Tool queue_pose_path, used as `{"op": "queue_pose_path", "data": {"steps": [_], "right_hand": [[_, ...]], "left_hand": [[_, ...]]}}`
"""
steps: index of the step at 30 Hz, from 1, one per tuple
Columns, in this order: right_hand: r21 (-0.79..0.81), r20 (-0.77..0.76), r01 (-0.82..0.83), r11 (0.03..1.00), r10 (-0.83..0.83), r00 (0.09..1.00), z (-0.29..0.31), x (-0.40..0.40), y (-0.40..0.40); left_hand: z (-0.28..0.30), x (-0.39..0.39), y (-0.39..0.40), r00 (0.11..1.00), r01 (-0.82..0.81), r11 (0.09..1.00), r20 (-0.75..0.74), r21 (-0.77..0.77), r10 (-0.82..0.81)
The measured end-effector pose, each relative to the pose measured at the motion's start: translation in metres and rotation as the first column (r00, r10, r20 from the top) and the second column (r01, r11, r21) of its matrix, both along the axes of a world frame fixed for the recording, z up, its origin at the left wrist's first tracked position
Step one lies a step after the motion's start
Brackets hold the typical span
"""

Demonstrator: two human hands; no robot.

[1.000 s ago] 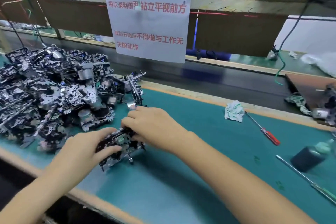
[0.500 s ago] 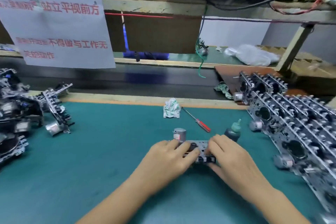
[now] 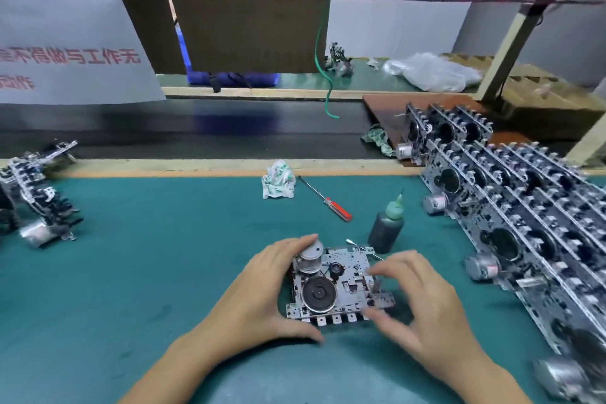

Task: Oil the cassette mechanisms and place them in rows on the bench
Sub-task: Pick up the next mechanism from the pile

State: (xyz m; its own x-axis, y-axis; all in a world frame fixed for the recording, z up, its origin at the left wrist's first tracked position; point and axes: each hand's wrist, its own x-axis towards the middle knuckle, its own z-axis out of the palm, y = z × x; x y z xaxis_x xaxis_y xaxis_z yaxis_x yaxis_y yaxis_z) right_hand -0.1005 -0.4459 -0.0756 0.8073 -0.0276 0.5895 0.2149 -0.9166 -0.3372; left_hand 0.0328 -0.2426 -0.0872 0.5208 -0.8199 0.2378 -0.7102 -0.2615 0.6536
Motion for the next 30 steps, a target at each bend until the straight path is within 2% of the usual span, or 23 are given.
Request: {"op": "queue_pose_path", "data": {"steps": [3,6,10,15,21,23,26,28,30], "right_hand": [[0.184,-0.016,0.078,0.98,-0.076,0.997,-0.002,0.003,-0.003],[0.285,-0.058,0.159,0.945,-0.148,0.987,-0.004,0.004,-0.005],[0.296,-0.111,0.183,0.938,-0.156,0.981,-0.005,0.005,-0.001],[0.309,-0.144,0.204,0.929,-0.167,0.975,-0.004,0.005,-0.001],[0.309,-0.201,0.202,0.929,-0.144,0.969,0.001,0.004,0.002],[0.305,-0.251,0.165,0.938,-0.088,0.964,0.005,0.003,0.001],[0.168,-0.435,0.027,0.985,0.049,0.899,0.013,0.005,-0.001],[0.001,-0.573,-0.059,0.998,0.049,0.818,0.019,0.012,-0.001],[-0.116,-0.636,-0.115,0.987,0.016,0.772,0.024,0.02,0.001]], "left_hand": [[0.0,0.001,0.001,0.999,0.004,1.0,-0.051,-0.006,-0.005],[0.001,0.002,0.003,0.996,0.009,1.0,-0.085,0.002,-0.009],[0.002,-0.001,0.003,0.995,0.002,1.0,-0.104,0.01,-0.001],[0.005,-0.004,-0.004,0.999,-0.032,0.999,-0.018,0.019,0.032],[0.006,0.004,0.003,0.998,0.005,0.999,-0.056,0.05,-0.002],[0.007,0.005,0.003,0.997,0.023,0.998,-0.073,0.054,-0.019],[0.006,0.006,0.005,0.996,0.042,0.998,-0.084,0.051,-0.038],[0.006,0.005,0.005,0.994,0.049,0.998,-0.101,0.045,-0.045],[0.005,0.004,0.005,0.992,0.061,0.997,-0.112,0.046,-0.055]]}}
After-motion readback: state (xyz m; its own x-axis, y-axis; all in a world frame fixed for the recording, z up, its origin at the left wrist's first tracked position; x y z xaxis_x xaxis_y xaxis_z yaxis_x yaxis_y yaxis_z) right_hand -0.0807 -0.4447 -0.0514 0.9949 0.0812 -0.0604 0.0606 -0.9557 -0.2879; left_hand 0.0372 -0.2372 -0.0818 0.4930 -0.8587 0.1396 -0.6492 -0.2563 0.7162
